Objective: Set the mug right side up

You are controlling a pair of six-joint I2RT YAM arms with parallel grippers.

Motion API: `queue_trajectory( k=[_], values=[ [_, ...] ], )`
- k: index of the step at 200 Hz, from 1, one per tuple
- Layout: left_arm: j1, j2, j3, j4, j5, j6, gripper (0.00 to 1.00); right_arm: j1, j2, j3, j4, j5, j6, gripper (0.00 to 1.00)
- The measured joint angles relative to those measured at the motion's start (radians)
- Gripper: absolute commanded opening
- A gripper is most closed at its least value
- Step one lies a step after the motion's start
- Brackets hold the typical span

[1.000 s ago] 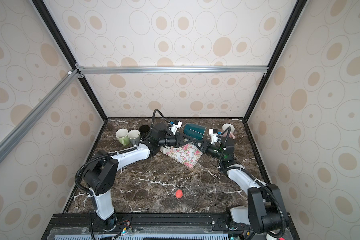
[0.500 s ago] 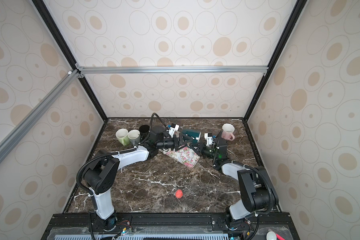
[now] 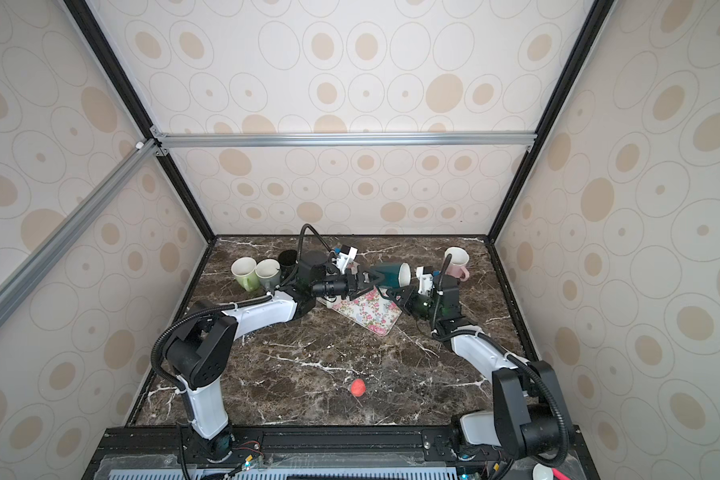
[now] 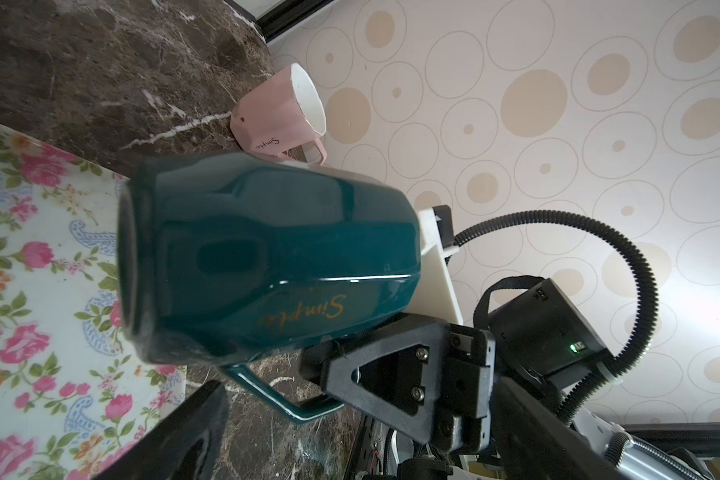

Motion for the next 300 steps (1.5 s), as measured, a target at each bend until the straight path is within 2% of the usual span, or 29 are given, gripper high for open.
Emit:
queue_trajectory(
  k=[71,192,251,300],
  values=[
    [0.018,-0.011,-0.003,-0.003,-0.016,0.03,0.98,0.0,-0.069,0.024,-0.151,0.076,-0.082,0.0],
    [0.061,-0.084,-0.093,-0.019,-0.061,0.089,0.98,0.0,-0.115,0.06,-0.319,0.173,-0.196,0.0],
    [0.07,-0.114,-0.114,-0.042,-0.074,0.113,0.98,0.0,-0.136,0.108,-0.47,0.293,-0.303,0.0],
    [0.072,-0.174,-0.115,-0.114,-0.128,0.187,0.98,0.0,-0.137,0.186,-0.615,0.413,-0.415,0.0]
  ],
)
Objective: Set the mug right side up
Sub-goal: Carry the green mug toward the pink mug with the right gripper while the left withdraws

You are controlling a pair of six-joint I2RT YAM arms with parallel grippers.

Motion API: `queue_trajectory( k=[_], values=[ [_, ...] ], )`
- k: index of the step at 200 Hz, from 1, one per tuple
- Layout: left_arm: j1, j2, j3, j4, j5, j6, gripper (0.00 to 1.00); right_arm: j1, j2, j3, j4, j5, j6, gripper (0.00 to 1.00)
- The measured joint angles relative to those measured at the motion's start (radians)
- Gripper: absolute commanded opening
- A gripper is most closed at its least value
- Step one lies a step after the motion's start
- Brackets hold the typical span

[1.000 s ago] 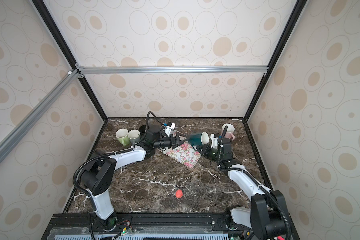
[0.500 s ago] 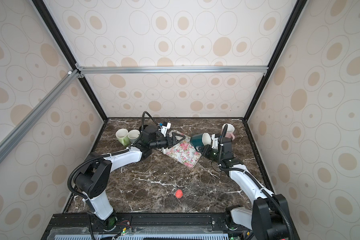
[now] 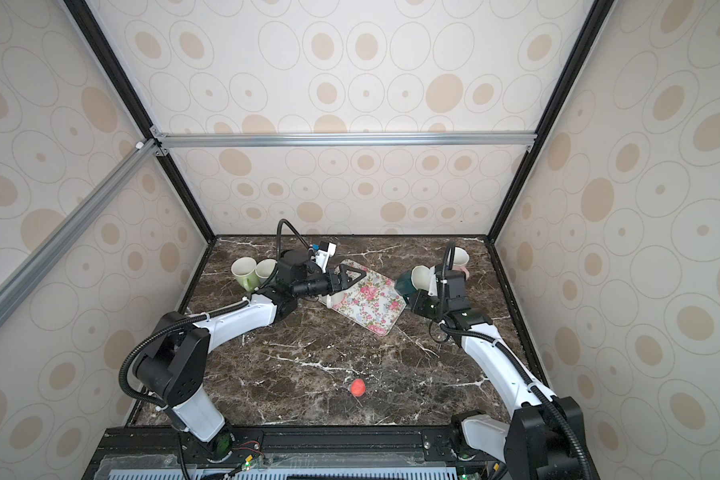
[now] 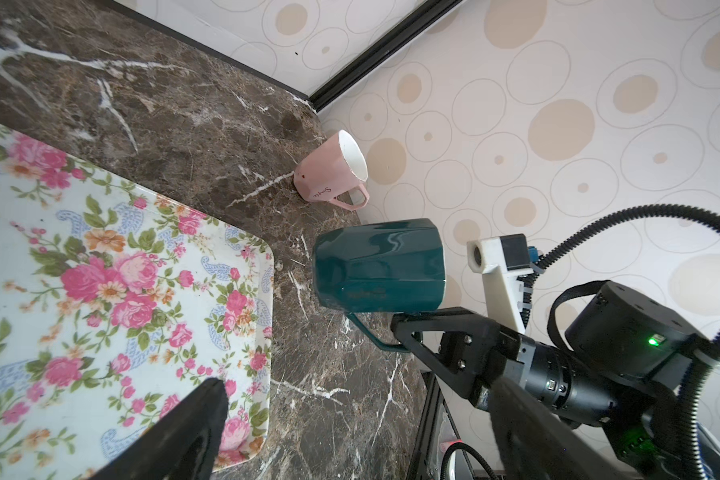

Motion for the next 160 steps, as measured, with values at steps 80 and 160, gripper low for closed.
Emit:
queue_trajectory(
  k=[80,160],
  values=[
    [0.003,-0.026,-0.044,-0.061,-0.077,0.077,0.98,-0.005,0.051,0.137,-0.159,0.154,-0.126,0.0],
    [0.005,-0.185,-0.144,-0.166,-0.334,0.215,0.98,-0.066,0.095,0.194,-0.226,0.22,-0.179,0.0]
  ],
)
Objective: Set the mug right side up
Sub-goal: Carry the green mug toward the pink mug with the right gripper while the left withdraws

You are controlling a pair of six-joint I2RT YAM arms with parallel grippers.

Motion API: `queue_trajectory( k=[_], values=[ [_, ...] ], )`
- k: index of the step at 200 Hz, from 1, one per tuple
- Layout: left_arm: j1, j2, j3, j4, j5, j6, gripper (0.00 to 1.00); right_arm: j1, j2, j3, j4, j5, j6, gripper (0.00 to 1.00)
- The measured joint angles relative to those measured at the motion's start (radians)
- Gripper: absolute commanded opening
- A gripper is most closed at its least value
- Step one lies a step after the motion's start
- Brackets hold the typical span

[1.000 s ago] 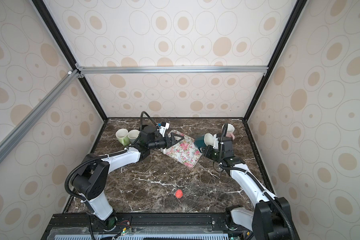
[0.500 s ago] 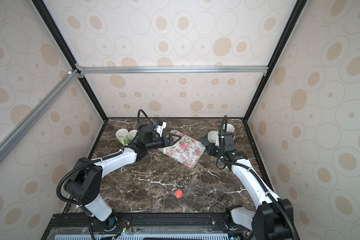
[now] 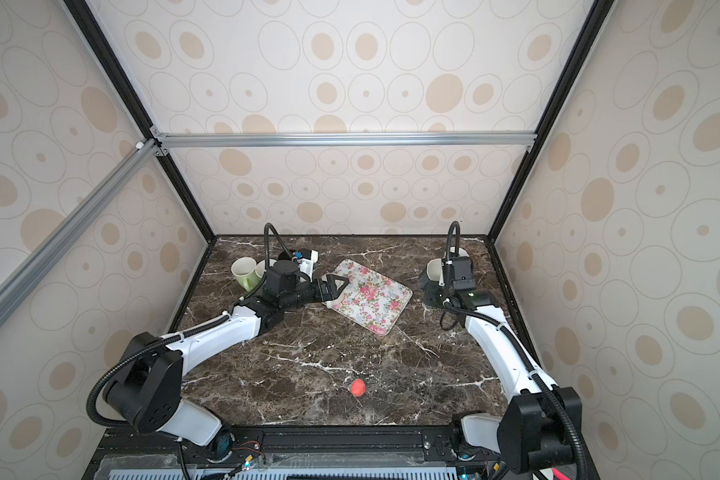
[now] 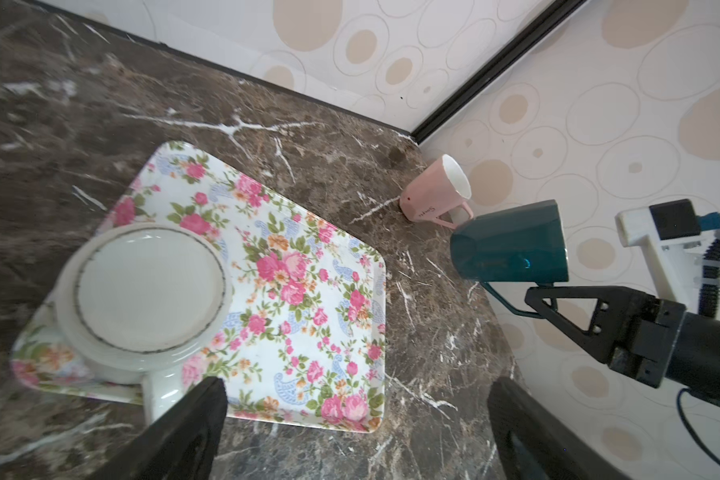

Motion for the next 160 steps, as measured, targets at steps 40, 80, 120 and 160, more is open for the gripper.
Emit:
queue_trajectory(
  k=[40,80,120,160],
  values=[
    [0.0,-0.086,-0.108,0.005,-0.113,0.045,0.98,-0.008,0.042,0.034,-0.003,0.007,-0.012,0.0],
    [0.0,-0.192,-0.235,0.005,-0.204,0.07,0.98,-0.008,0.099,0.092,-0.007,0.028,-0.031,0.0],
    [0.0,-0.272,-0.261,0.034,-0.268,0.078,0.98,-0.008,0.209,0.17,-0.005,0.042,-0.045,0.0],
    [0.0,-0.281,-0.262,0.037,-0.292,0.082,0.98,-0.008,0.347,0.232,0.006,0.117,-0.074,0.0]
  ],
)
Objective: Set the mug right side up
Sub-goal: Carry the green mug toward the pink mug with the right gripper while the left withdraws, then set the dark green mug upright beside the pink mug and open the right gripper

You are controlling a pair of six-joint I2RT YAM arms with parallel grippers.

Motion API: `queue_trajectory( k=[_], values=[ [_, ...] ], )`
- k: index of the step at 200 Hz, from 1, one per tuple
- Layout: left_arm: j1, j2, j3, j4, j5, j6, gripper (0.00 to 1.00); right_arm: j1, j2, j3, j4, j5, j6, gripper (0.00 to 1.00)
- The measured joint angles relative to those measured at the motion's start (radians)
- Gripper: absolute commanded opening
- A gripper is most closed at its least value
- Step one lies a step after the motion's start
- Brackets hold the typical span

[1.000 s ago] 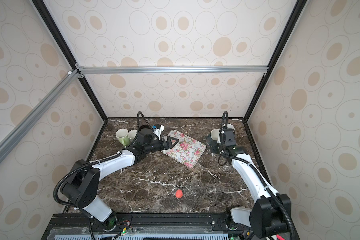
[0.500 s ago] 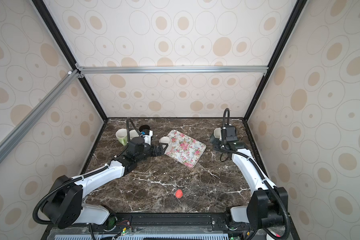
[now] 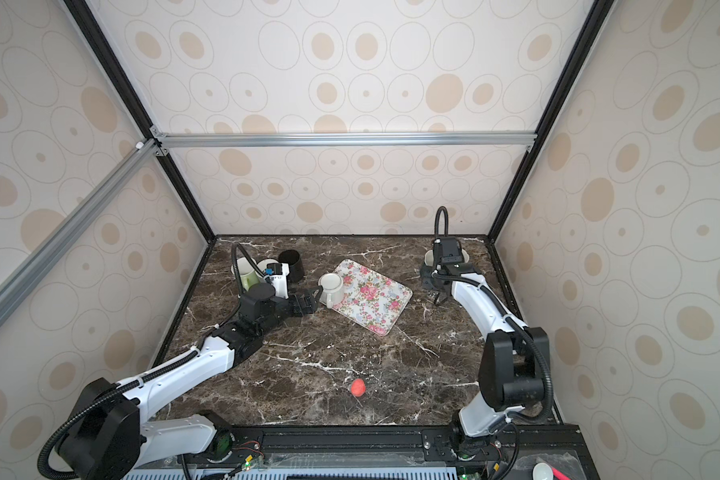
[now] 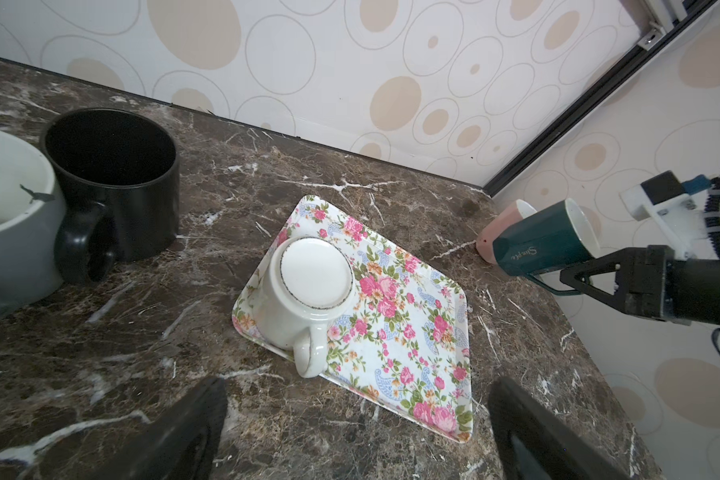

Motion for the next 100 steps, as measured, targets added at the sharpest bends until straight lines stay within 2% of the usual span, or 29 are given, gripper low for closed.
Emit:
queue_trajectory(
  k=[100],
  values=[
    [0.0,0.018,0.01,-0.031,-0.012,0.011,0.98,0.0,0.249,0.19,0.024,0.071,-0.054,0.0]
  ],
)
